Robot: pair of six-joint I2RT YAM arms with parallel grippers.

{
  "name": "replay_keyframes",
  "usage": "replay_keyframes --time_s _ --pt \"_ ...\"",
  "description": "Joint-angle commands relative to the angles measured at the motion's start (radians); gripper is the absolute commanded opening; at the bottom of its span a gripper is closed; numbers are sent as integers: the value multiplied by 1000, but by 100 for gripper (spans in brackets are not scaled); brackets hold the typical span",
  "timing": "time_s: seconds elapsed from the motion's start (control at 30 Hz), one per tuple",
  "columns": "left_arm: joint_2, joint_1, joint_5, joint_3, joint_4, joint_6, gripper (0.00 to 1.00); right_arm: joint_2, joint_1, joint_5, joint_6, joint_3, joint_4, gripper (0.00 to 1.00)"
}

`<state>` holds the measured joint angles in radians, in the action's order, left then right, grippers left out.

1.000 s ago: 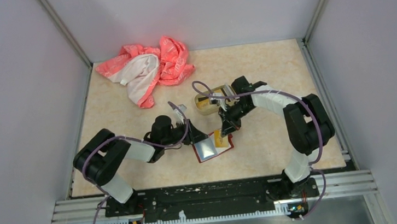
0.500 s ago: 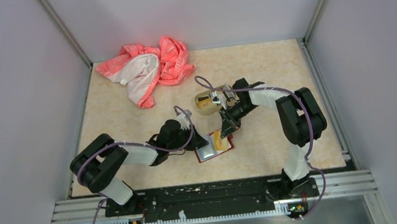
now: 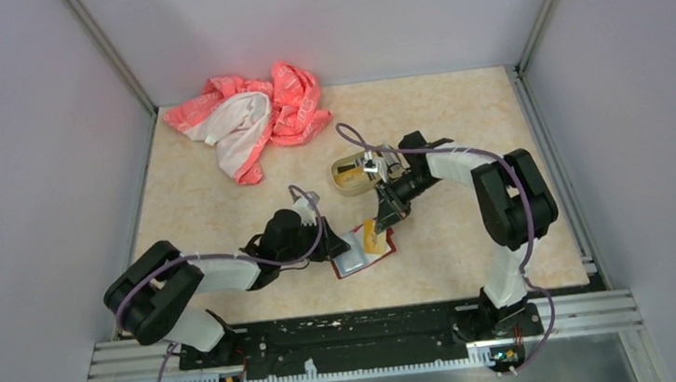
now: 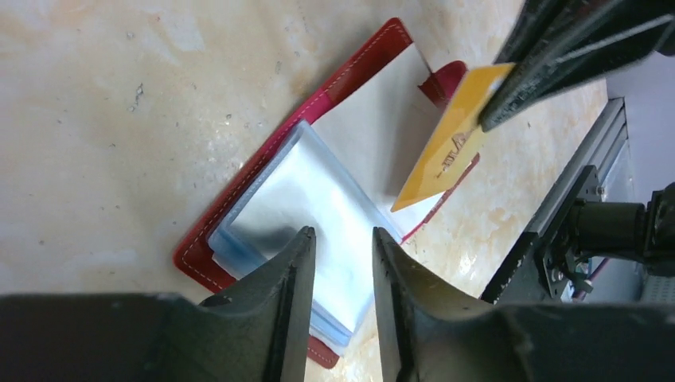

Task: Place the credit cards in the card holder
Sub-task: Insert the credit card into the card holder.

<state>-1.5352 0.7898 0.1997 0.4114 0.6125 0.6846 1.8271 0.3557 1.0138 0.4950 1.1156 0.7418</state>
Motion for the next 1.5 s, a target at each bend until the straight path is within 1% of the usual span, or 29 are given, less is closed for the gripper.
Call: replay_keyframes --time_s 0.0,0.03,0.1,0.17,0.2,0.23,0.3,0.4,0.47,0.5,0.57,0.6,0.87,0.97,1.03,1.4,1.47 --pt "155 1 -13 -22 -73 -97 44 -77 -16 48 3 29 -33 0" --pt "189 0 -29 -35 -82 -120 50 -82 -18 48 4 28 -34 0" --pt "259 0 -79 -68 -77 -145 66 -87 -21 53 4 29 -33 0" --pt "306 -2 -100 -114 -21 -156 94 -92 -23 57 4 29 -34 0" --pt "320 -3 -110 -139 18 -143 98 -95 -23 57 5 28 -35 0" --pt "325 -4 -124 -163 65 -108 98 -97 -23 56 6 27 -36 0" --pt "324 -13 -119 -185 109 -66 98 -101 -24 52 7 28 -38 0" --pt "323 -15 -95 -167 58 -39 98 -106 -25 45 6 28 -39 0" --pt "319 -15 -81 -135 -7 -33 92 -106 -26 39 5 26 -41 0" --pt "312 -15 -81 -118 -36 -30 87 -105 -27 40 5 26 -42 0" --pt "290 -15 -78 -91 -61 -35 80 -103 -27 40 5 27 -41 0" --pt "278 -15 -80 -80 -61 -42 79 -101 -27 40 5 27 -40 0" --pt "130 -15 -123 27 -133 -53 76 -106 -27 43 10 28 -38 0" --pt "103 -15 -125 46 -143 -50 75 -104 -27 45 10 27 -38 0" --pt "99 -15 -117 54 -148 -52 75 -104 -27 44 10 27 -36 0" --pt "116 -15 -7 57 -103 -23 63 -107 -27 51 18 30 -27 0" --pt "126 -15 11 53 -91 -18 58 -110 -27 50 19 30 -26 0"
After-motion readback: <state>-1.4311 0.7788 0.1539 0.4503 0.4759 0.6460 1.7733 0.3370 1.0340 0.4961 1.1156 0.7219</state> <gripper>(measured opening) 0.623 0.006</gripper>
